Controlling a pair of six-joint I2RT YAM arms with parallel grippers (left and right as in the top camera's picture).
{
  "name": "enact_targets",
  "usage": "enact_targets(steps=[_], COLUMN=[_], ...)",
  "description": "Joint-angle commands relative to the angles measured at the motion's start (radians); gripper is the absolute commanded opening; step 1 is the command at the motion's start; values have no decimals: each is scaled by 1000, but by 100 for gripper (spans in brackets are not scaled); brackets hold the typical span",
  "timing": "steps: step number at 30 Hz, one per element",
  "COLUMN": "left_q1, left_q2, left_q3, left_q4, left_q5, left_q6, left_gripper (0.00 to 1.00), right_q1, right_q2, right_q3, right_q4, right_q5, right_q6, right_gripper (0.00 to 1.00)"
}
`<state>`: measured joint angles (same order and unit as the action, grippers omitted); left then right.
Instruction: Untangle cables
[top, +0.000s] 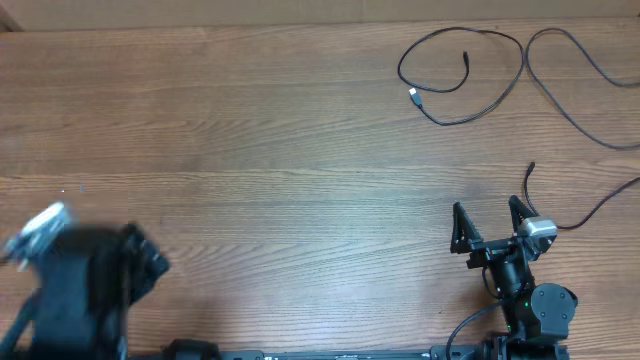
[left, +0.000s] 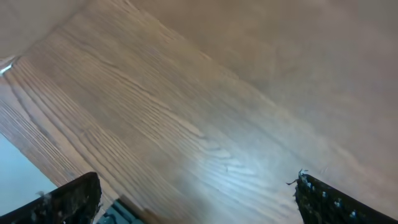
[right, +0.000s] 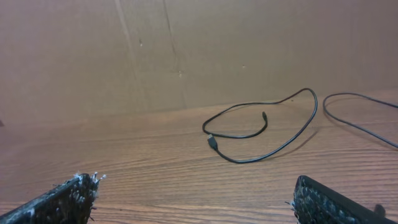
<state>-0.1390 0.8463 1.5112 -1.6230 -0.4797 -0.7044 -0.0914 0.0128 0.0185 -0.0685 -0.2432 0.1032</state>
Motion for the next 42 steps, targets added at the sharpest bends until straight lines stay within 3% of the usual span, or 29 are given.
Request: enact_targets(steps=[1, 10, 23, 38, 42], left_q1=[71, 181, 206, 202, 202], left_q2=[-161, -508, -820, -842, -842], left_q3=[2, 2, 2, 22, 8], left_q4=[2, 0, -4, -64, 29], left_q5=[-18, -18, -18, -18, -8], left_q6=[-14, -14, -14, -14, -171], left_gripper=[100, 100, 100, 99, 100], right_q1=[-5, -5, -5, -5, -5], right_q2=[-10, -10, -10, -10, -10], right_q3=[-10, -10, -10, -10, -10], right_q4=[6, 6, 6, 6, 6], right_q5=[11, 11, 11, 11, 11], right_q6=[-7, -7, -7, -7, -7], right_gripper=[100, 100, 100, 100, 100])
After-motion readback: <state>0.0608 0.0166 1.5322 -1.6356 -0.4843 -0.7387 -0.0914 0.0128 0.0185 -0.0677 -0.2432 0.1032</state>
